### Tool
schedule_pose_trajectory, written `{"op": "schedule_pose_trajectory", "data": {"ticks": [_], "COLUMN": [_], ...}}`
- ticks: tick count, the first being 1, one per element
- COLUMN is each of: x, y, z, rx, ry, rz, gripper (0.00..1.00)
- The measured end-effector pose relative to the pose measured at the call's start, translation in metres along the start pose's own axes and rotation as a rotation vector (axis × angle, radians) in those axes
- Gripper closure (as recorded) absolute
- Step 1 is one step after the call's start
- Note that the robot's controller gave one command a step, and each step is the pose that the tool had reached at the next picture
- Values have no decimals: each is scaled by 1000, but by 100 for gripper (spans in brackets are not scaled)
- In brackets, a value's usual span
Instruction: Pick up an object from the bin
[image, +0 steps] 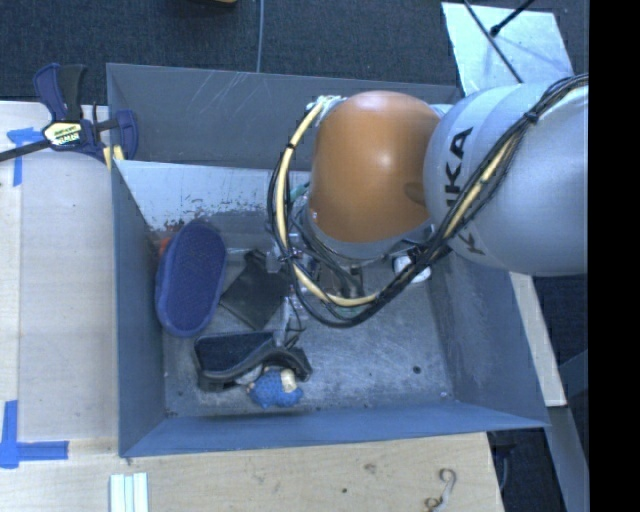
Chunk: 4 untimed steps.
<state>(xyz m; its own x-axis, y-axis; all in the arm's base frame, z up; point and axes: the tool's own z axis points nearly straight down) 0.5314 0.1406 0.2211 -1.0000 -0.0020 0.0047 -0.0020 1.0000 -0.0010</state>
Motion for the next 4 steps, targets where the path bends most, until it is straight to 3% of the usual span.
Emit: {"op": "schedule_pose_trajectory", "data": {"ticks": [1,2,3,4], "x": [-21,33,31,40], "y": [37,-72,-67,-52], "z": [130,137,135,70], "rx": [-8,1,-2,-3], "ry": [-23,-8,-14,-25], "rz": [-43,-174,-178,-193], "gripper": [0,0,100,100]}}
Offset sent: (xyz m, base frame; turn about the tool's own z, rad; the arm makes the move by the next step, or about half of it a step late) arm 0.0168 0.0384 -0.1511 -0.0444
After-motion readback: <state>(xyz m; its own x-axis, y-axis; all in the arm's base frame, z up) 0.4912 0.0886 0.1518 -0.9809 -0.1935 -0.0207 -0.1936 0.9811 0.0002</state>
